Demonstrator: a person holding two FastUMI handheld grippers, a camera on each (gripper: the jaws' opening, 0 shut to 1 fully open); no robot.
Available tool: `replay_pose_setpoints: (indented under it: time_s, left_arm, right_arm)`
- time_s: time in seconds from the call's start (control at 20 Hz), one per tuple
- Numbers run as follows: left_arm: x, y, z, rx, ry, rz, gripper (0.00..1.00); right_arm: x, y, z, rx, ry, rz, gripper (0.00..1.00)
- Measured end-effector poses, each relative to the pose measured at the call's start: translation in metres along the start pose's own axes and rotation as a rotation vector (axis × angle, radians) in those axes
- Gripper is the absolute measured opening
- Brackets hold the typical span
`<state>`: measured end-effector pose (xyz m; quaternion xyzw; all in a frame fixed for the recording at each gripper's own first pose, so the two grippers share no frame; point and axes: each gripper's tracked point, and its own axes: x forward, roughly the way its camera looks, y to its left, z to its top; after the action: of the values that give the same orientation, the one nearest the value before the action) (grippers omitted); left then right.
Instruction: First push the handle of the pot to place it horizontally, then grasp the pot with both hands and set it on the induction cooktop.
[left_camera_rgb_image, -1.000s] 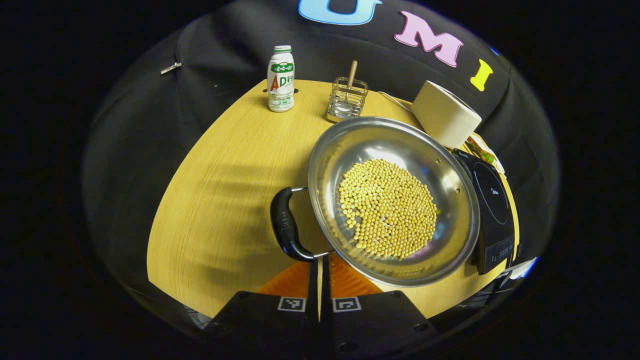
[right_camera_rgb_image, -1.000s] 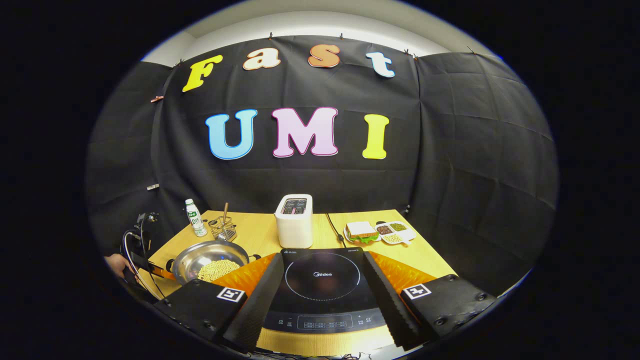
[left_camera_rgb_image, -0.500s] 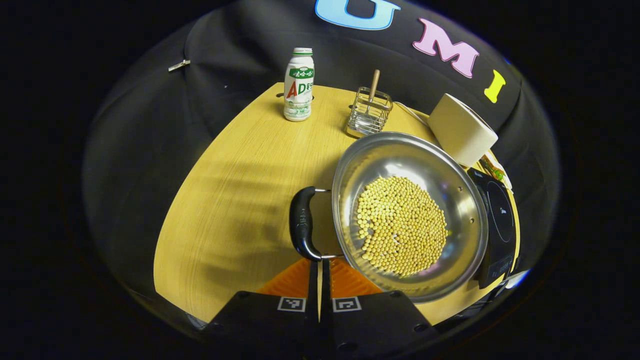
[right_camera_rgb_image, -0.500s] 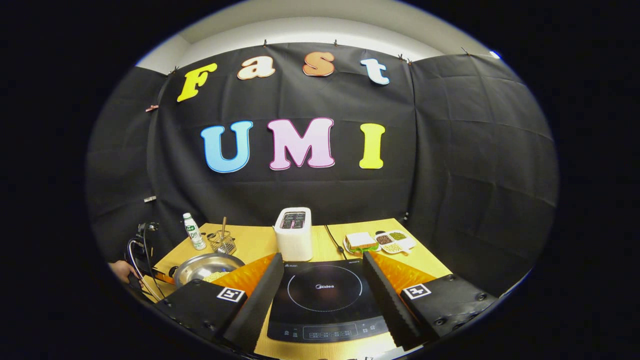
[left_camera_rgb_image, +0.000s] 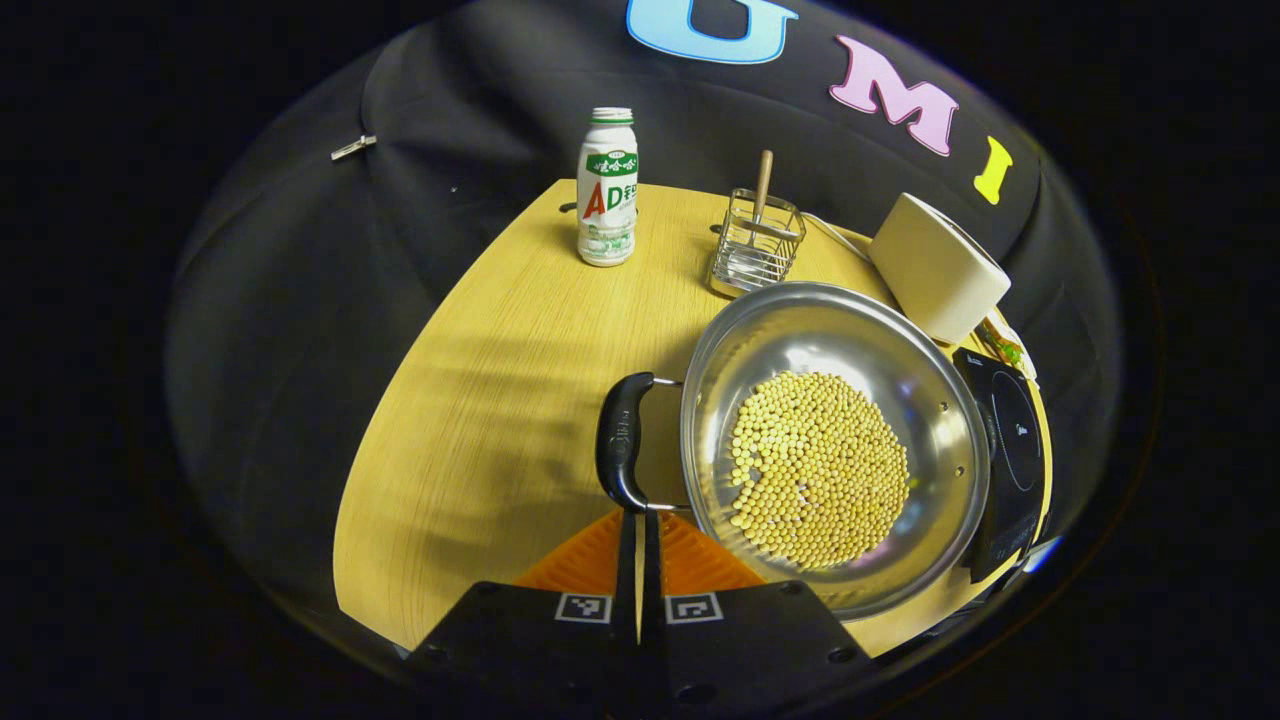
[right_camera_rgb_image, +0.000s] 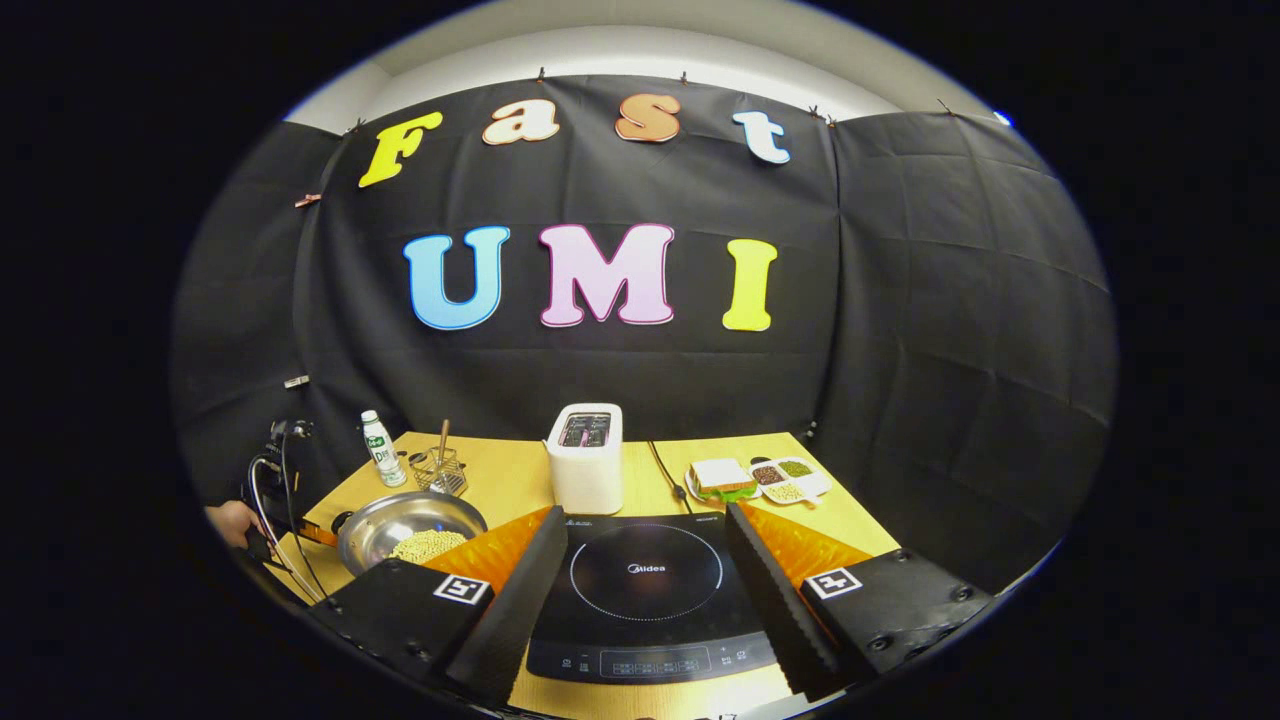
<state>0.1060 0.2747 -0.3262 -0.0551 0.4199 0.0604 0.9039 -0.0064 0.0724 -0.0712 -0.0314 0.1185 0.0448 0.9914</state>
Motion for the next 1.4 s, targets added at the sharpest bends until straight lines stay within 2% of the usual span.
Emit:
replay_pose_setpoints:
  time_s: [0.2,0.3,0.4,0.45,0.55,0.7,0.75,0.8,1.15,1.4]
  left_arm:
    - [-0.027,0.021,0.009,0.005,-0.070,0.068,0.06]
    - [-0.045,0.025,0.023,-0.011,-0.122,0.070,0.07]
    - [-0.060,0.025,0.038,-0.003,-0.174,0.065,0.13]
    - [-0.066,0.024,0.043,0.014,-0.191,0.063,0.20]
    - [-0.074,0.022,0.055,0.057,-0.217,0.058,0.40]
    - [-0.078,0.010,0.067,0.070,-0.243,0.016,0.77]
    - [-0.073,0.008,0.070,0.068,-0.253,0.007,0.92]
    - [-0.073,0.007,0.073,0.073,-0.256,0.008,0.99]
    - [-0.048,-0.002,0.083,0.091,-0.244,-0.025,0.98]
    - [-0.029,-0.006,0.084,0.075,-0.221,-0.044,0.98]
  right_arm:
    - [0.014,0.023,-0.017,0.033,0.062,0.054,0.99]
    - [0.023,0.039,-0.022,0.055,0.087,0.085,0.99]
    - [0.035,0.051,-0.029,0.053,0.114,0.107,0.99]
    - [0.040,0.058,-0.032,0.059,0.128,0.121,0.99]
    - [0.051,0.074,-0.035,0.080,0.153,0.146,0.99]
    - [0.071,0.096,-0.041,0.091,0.178,0.172,0.99]
    - [0.078,0.103,-0.047,0.093,0.196,0.180,0.99]
    - [0.085,0.110,-0.053,0.097,0.215,0.190,0.99]
    - [0.133,0.154,-0.099,0.133,0.385,0.235,0.99]
    - [0.159,0.176,-0.124,0.133,0.452,0.255,0.99]
